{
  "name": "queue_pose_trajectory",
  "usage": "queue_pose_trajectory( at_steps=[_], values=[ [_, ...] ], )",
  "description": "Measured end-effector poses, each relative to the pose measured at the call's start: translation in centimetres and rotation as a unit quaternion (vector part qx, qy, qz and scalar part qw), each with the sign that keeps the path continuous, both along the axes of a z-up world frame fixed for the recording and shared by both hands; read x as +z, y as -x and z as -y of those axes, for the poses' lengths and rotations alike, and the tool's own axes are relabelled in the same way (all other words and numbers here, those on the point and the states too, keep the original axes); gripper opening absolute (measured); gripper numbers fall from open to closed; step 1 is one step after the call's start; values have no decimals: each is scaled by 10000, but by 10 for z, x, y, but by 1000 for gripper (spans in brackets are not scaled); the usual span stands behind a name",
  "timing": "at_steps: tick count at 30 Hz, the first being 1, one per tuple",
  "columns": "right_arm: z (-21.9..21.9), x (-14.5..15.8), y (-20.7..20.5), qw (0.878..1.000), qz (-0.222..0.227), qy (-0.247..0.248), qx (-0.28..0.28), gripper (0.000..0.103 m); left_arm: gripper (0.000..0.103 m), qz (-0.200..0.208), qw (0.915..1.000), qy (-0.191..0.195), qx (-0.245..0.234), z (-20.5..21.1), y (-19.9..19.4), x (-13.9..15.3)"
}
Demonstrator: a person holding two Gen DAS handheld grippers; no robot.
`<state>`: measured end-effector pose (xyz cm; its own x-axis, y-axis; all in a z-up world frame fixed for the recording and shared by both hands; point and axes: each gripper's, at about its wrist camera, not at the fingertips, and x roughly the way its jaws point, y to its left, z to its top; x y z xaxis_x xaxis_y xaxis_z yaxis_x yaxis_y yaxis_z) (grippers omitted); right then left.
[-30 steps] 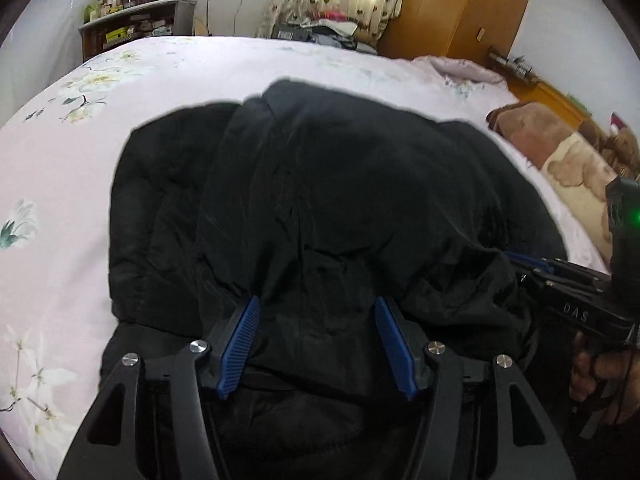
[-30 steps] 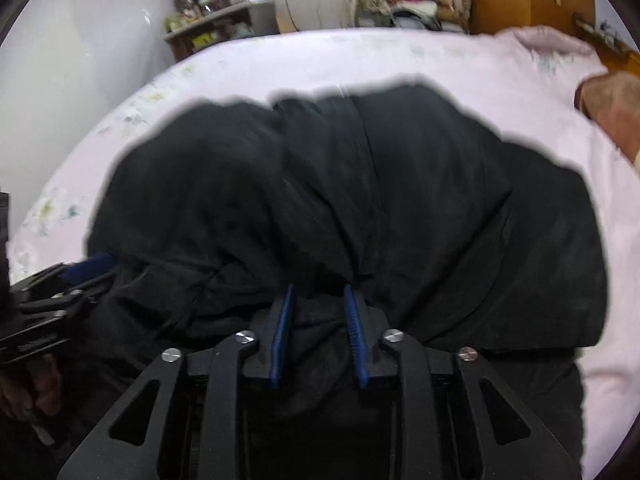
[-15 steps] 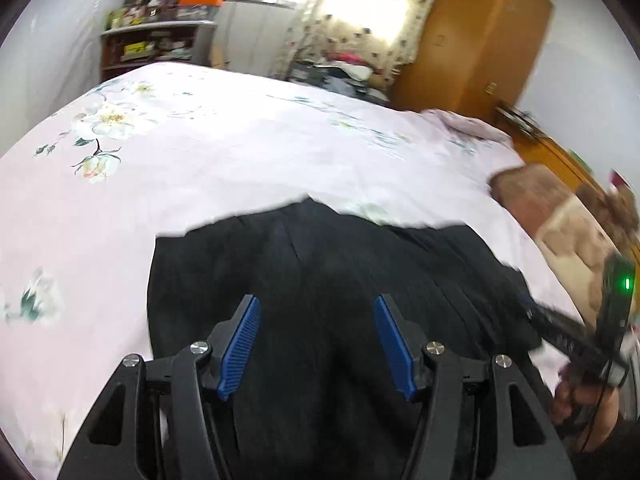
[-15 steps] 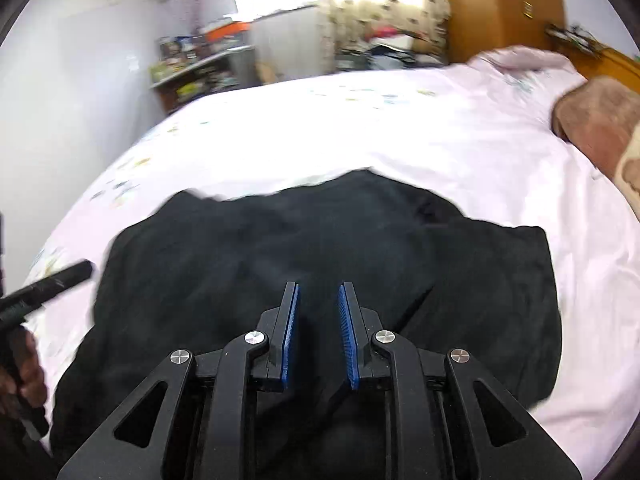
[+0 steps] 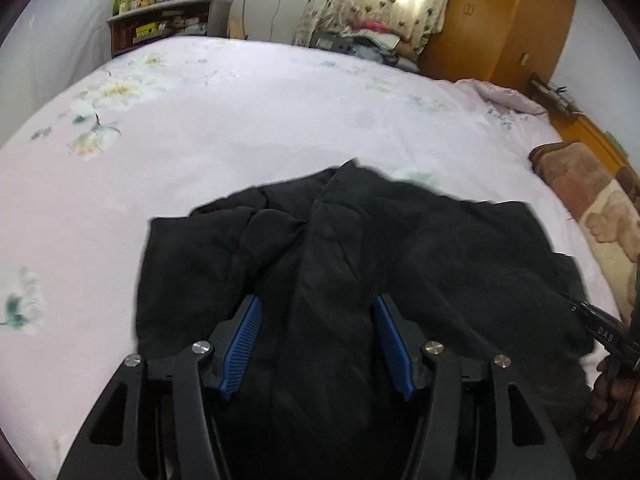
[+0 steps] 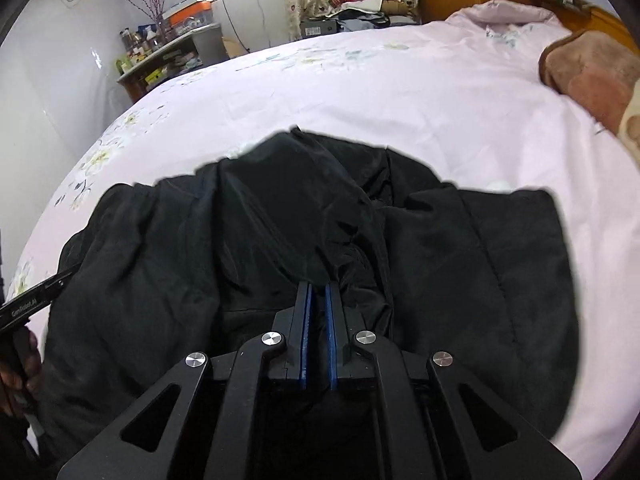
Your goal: Fold large clothes
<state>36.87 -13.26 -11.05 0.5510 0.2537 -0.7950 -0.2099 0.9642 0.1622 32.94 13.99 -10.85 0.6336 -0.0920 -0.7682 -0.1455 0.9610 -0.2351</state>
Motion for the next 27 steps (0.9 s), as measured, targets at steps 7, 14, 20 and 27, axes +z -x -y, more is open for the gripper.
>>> queue_pose_trajectory(
  at_steps=[7,14,20,27],
  values=[
    [-21,47,89,9944,512,-649,662,9,59,379,9967,314,-640,35,78,21],
    [-46,-33,83,9963,-402,-184,740,7,60,-324,9974,41,-649,50,66,-32],
    [-45,-23,81,9962,-530,-72,690,7,59,-472,9969,-50,-635,52,70,-17],
    [-53,-10,121,9953,-365,-18,901,9,60,-471,9953,-296,-796,64,97,-21]
  ],
)
